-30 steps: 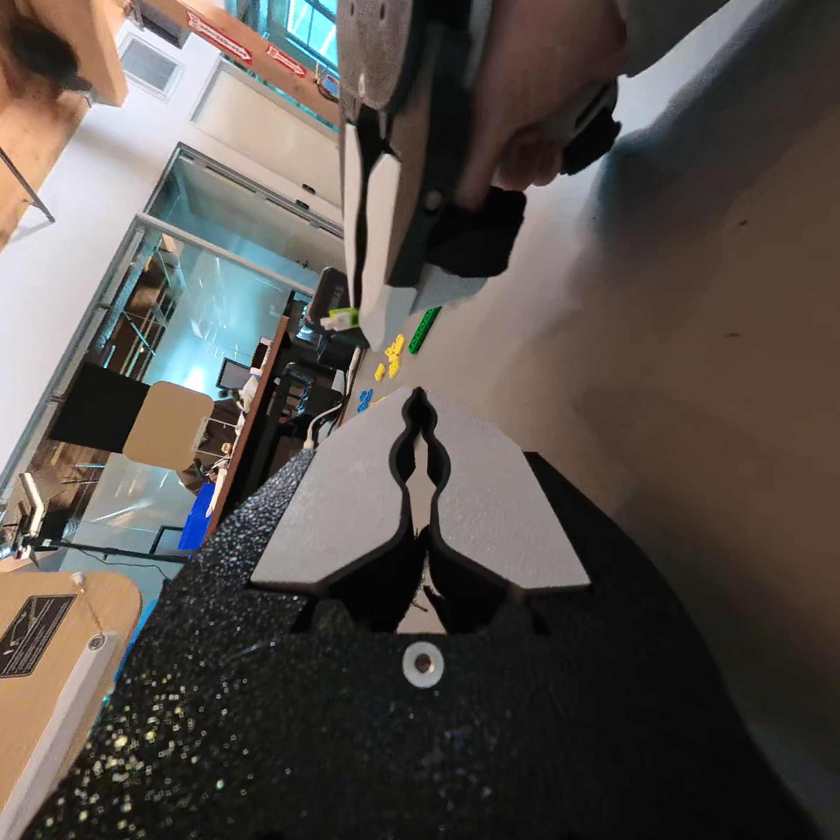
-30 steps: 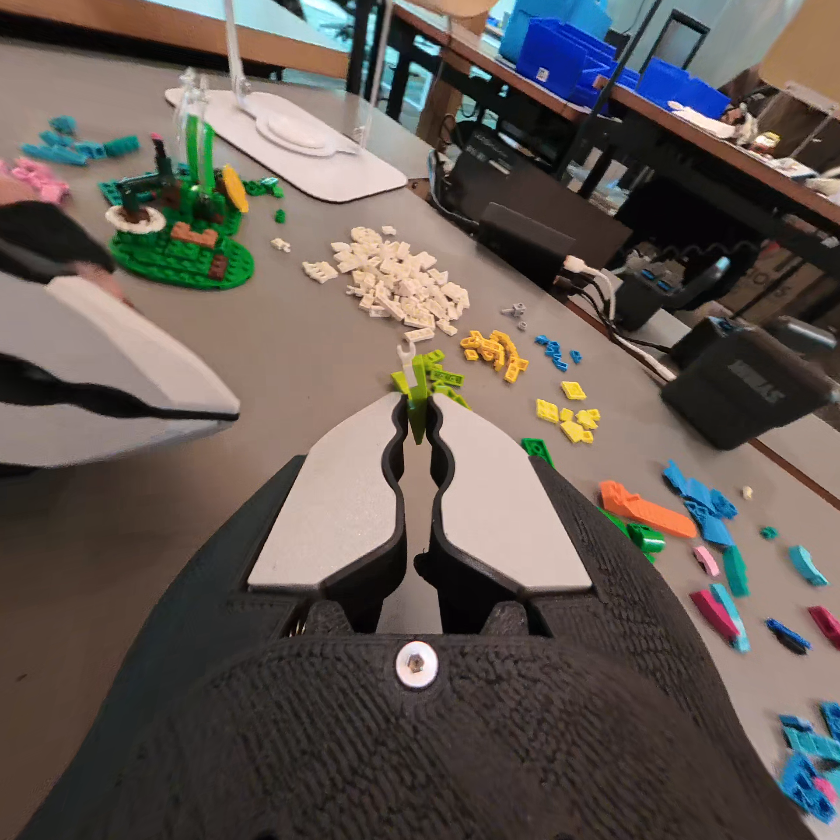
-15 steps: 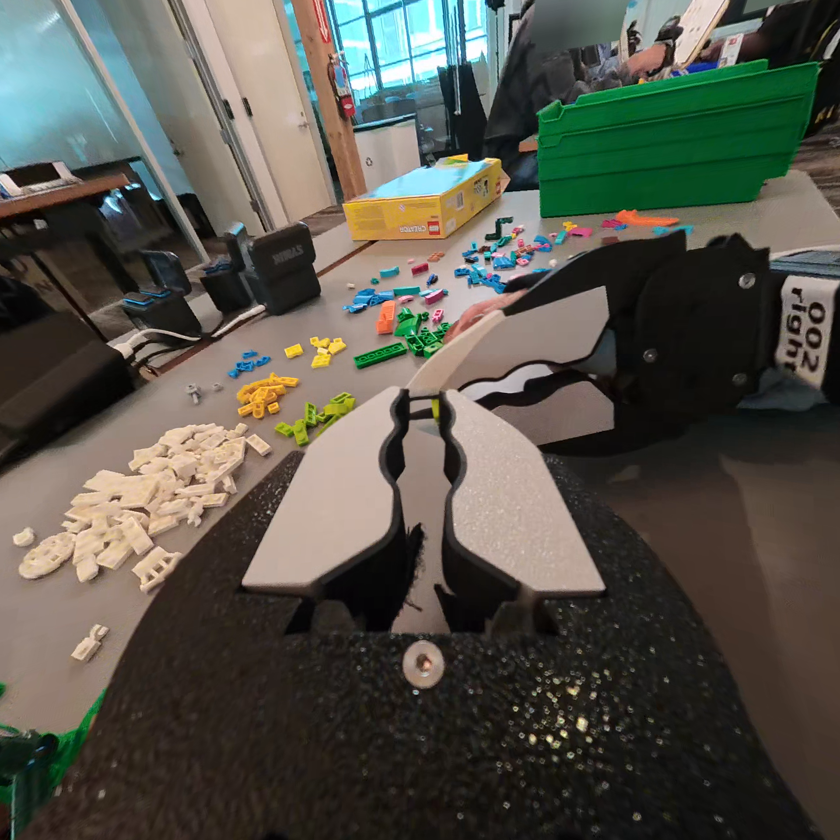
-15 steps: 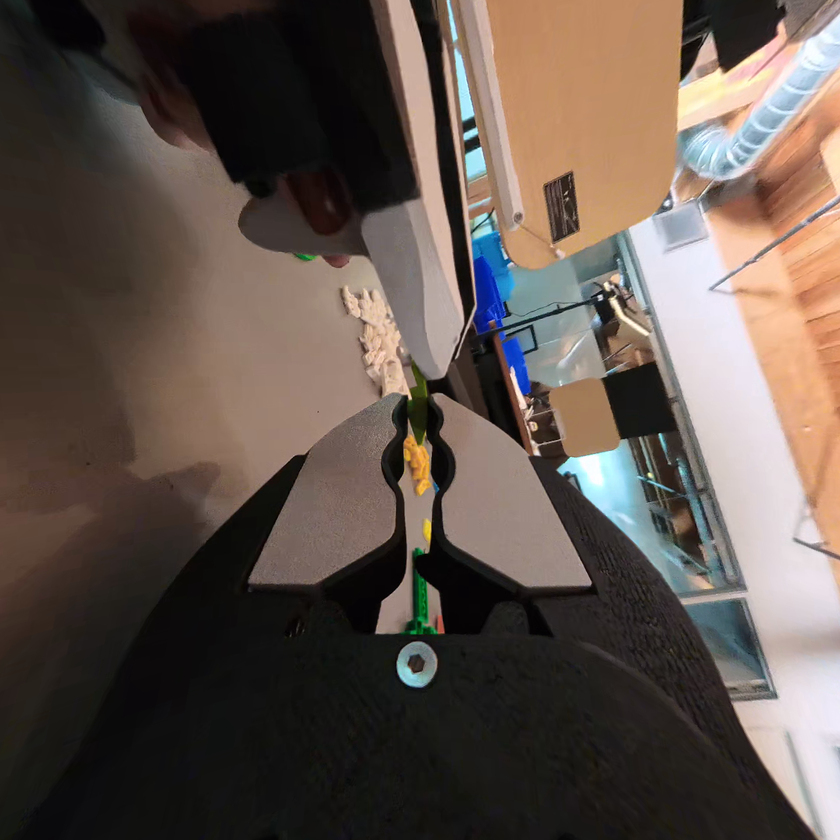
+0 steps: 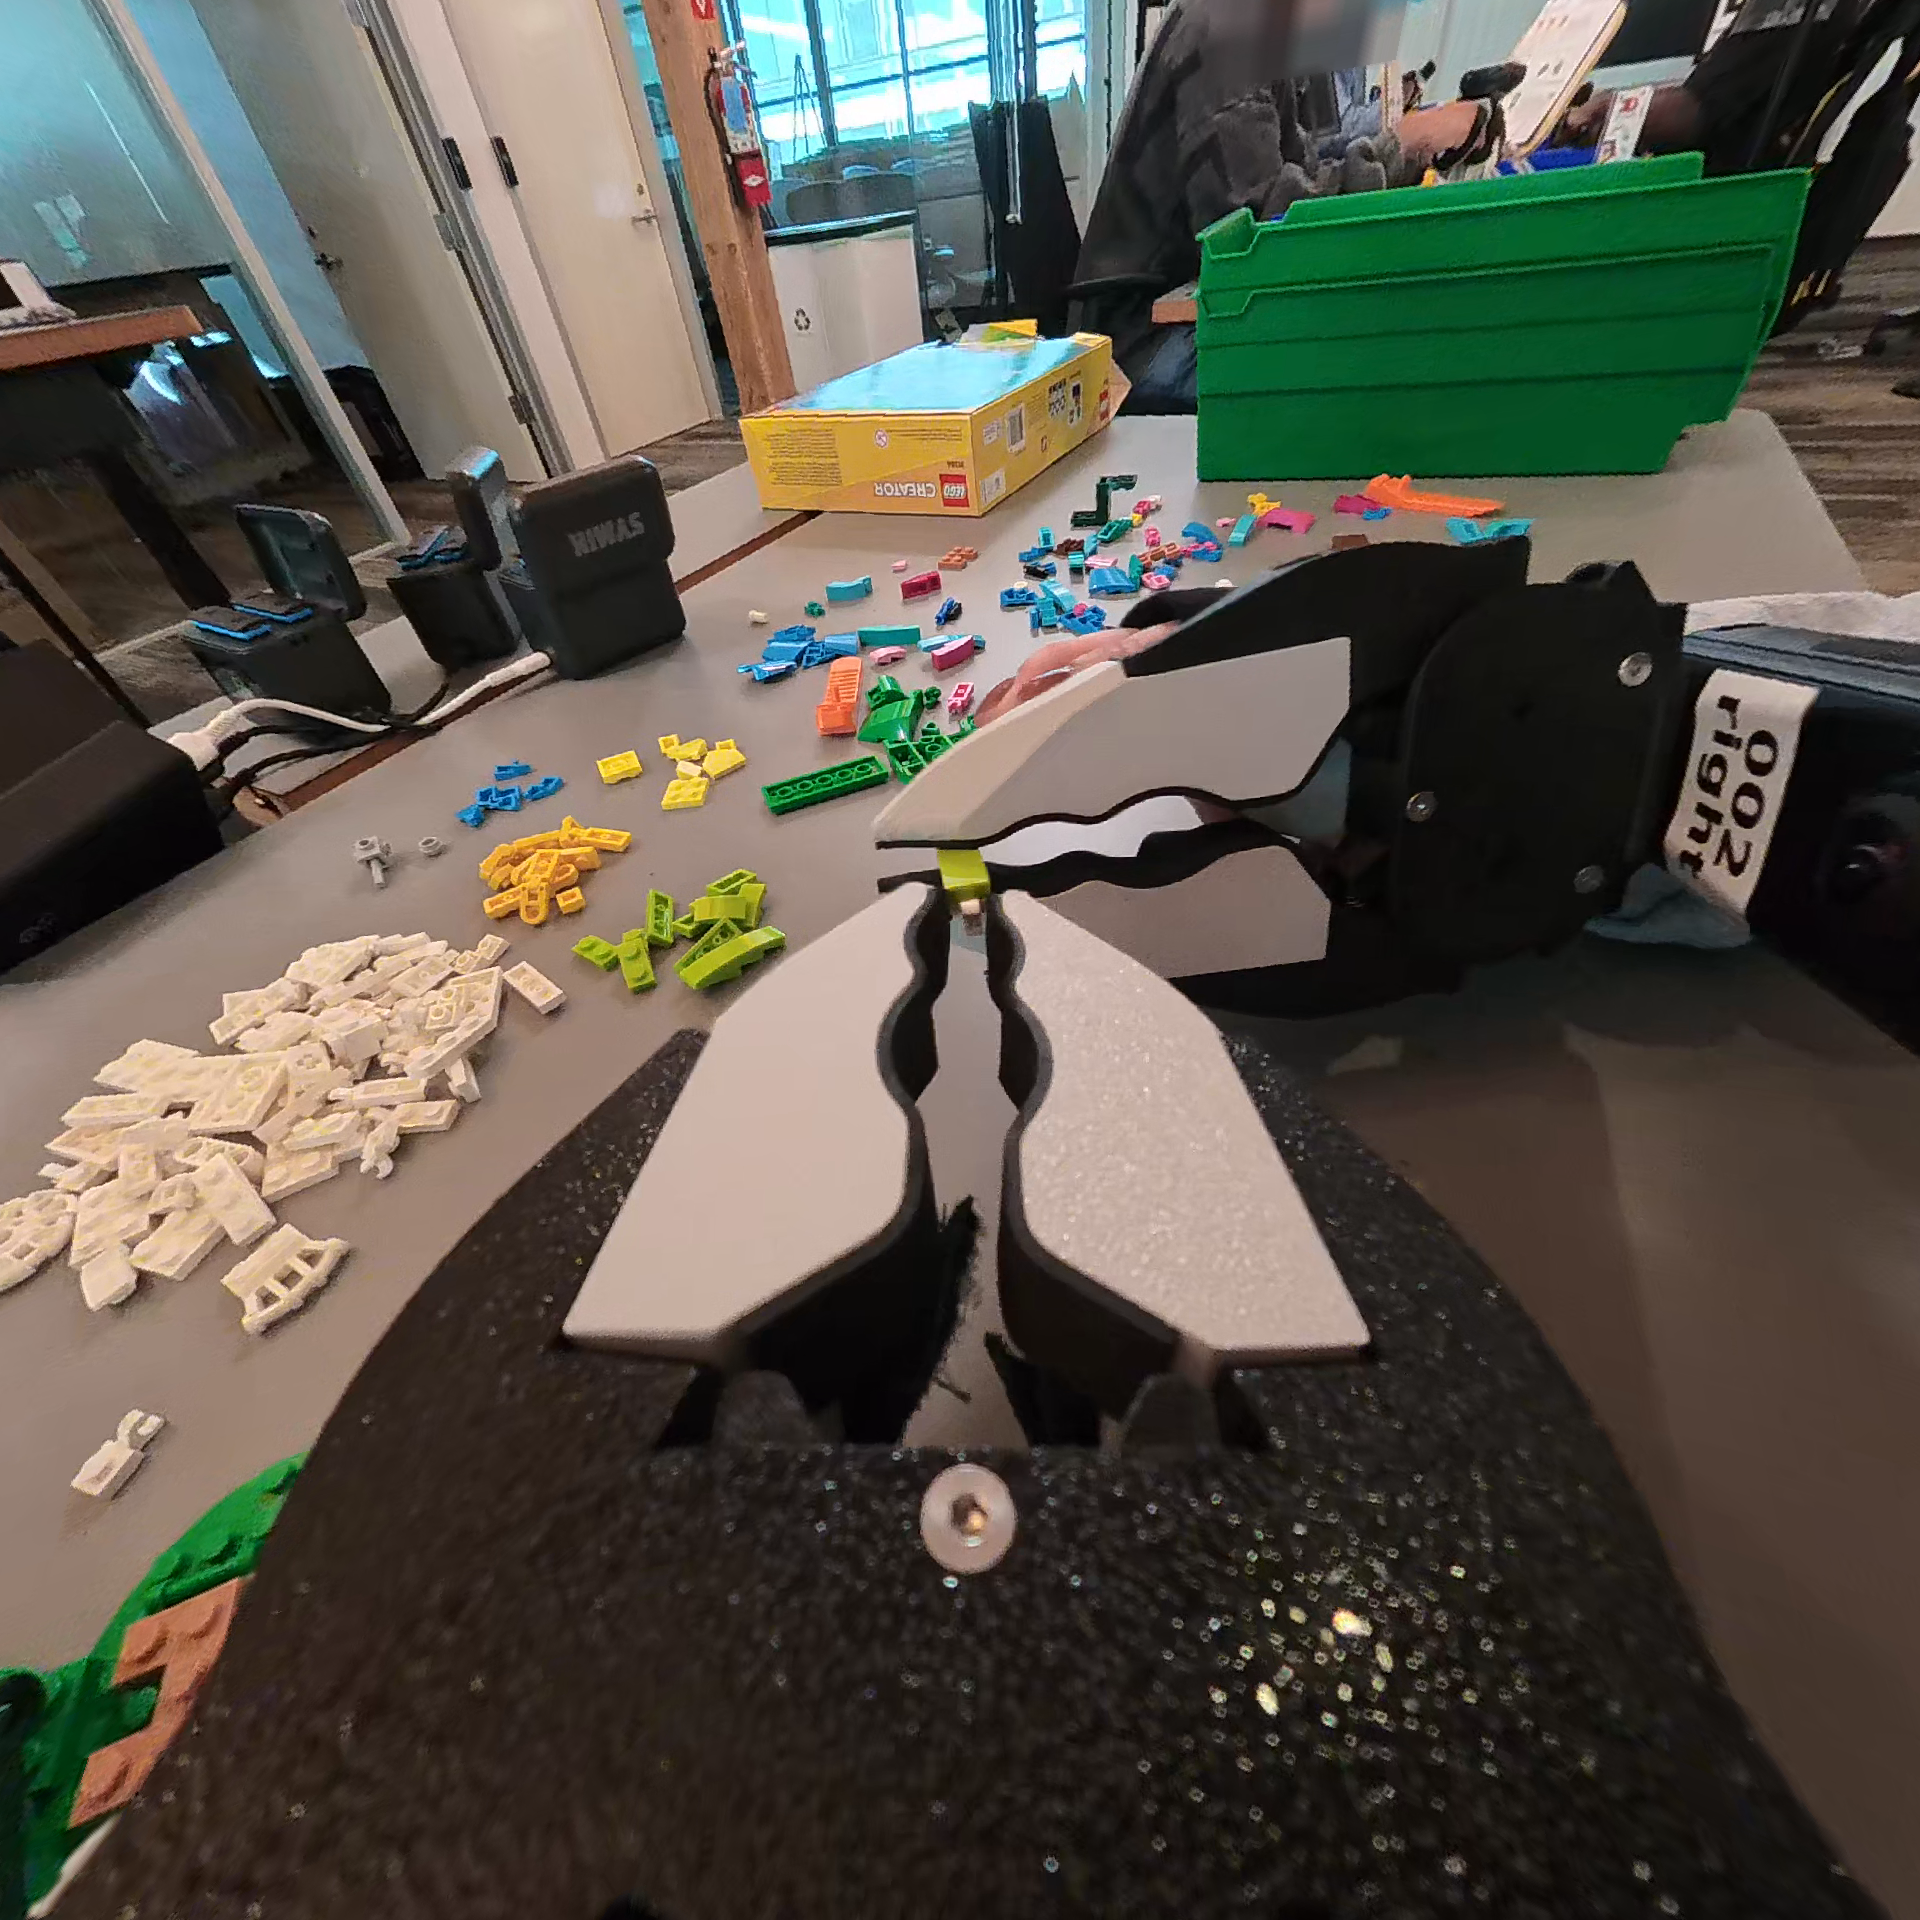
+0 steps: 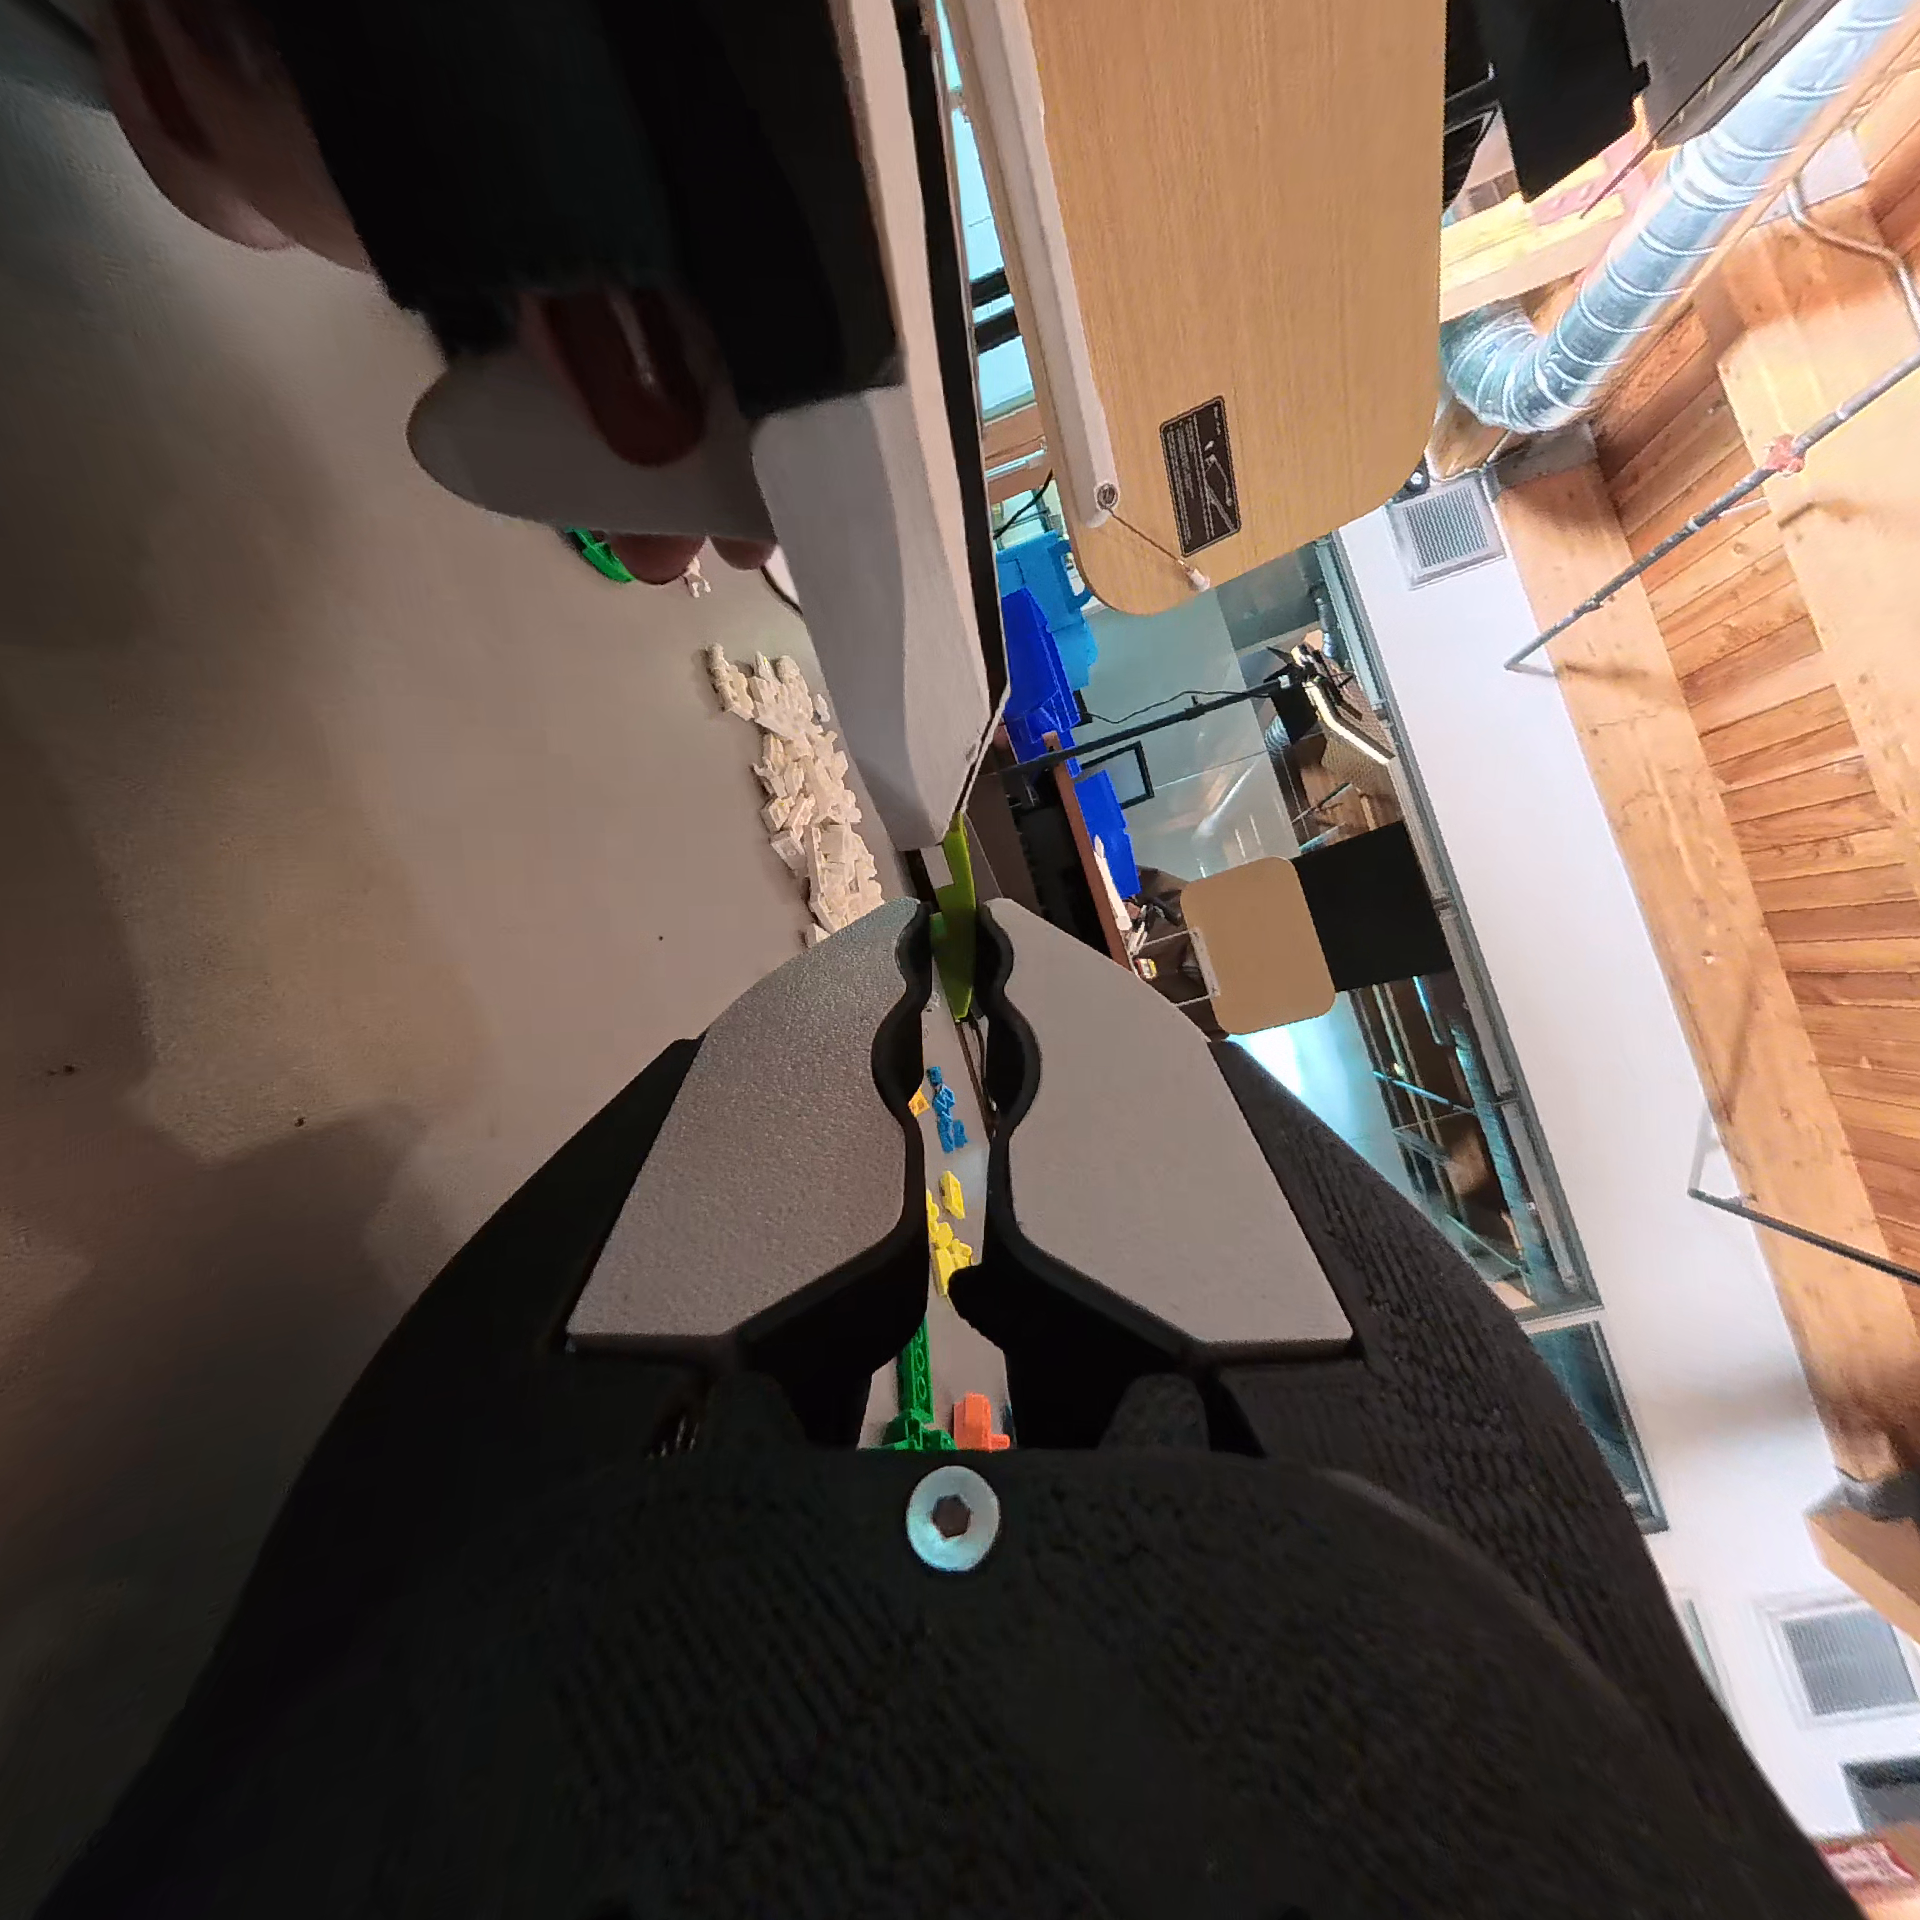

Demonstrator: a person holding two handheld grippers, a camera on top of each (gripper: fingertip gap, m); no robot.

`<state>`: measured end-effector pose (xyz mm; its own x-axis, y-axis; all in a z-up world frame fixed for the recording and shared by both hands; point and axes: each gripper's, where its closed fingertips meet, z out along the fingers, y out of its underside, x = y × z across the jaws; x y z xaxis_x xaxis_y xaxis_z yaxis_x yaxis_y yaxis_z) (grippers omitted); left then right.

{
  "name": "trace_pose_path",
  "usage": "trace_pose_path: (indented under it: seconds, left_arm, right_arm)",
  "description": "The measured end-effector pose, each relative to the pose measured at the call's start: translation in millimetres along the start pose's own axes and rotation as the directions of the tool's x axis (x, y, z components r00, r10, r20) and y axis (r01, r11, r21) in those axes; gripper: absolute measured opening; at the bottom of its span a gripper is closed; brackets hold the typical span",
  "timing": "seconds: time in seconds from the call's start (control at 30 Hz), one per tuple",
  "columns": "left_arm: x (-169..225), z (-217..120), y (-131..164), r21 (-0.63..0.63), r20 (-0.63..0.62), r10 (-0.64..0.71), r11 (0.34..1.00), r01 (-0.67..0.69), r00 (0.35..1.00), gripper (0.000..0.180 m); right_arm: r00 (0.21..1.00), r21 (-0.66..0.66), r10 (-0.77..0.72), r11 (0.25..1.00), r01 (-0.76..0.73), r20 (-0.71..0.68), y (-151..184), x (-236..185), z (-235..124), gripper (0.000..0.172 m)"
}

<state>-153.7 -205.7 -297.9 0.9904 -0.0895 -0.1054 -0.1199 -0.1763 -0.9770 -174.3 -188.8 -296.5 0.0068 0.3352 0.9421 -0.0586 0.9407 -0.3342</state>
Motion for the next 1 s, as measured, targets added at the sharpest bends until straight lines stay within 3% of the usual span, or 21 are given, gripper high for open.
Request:
trace_pose_path:
  seconds: [0.2,0.3,0.4,0.67,0.87,0.93,1.0]
  left_arm:
    - [0,1,3,-0.041,-0.012,-0.010,0.999,0.009,1.000,0.003]
    - [9,1,3,-0.053,-0.059,0.031,0.998,-0.034,0.998,0.002]
    - [12,3,6,-0.071,-0.055,0.078,0.994,-0.082,0.995,0.001]
    - [3,6,3,-0.028,0.003,0.064,0.998,-0.064,0.998,0.002]
    - [1,7,2,-0.024,0.019,0.065,0.998,-0.065,0.998,0.002]
    - [2,9,16,-0.123,0.019,0.156,0.981,-0.153,0.987,0.000]
    - [11,10,21,-0.143,0.019,0.304,0.944,-0.298,0.952,0.000]
  right_arm:
    - [1.000,0.001,-0.014,1.000,0.014,-0.002,0,-1,0,0.007]
    - [0.997,-0.010,-0.067,0.998,0.067,-0.023,0,0,2,0.017]
    - [0.996,-0.037,-0.093,0.995,0.092,-0.006,4,-4,2,0.003]
    - [0.969,-0.121,0.246,0.963,-0.241,0.031,7,-2,3,0.003]
    - [0.956,-0.140,0.293,0.947,-0.291,-0.002,9,-3,4,0.002]
    - [0.927,-0.120,0.359,0.921,-0.370,-0.110,14,17,1,0.000]
    - [0.855,-0.150,0.502,0.842,-0.517,-0.131,32,22,-1,0.000]
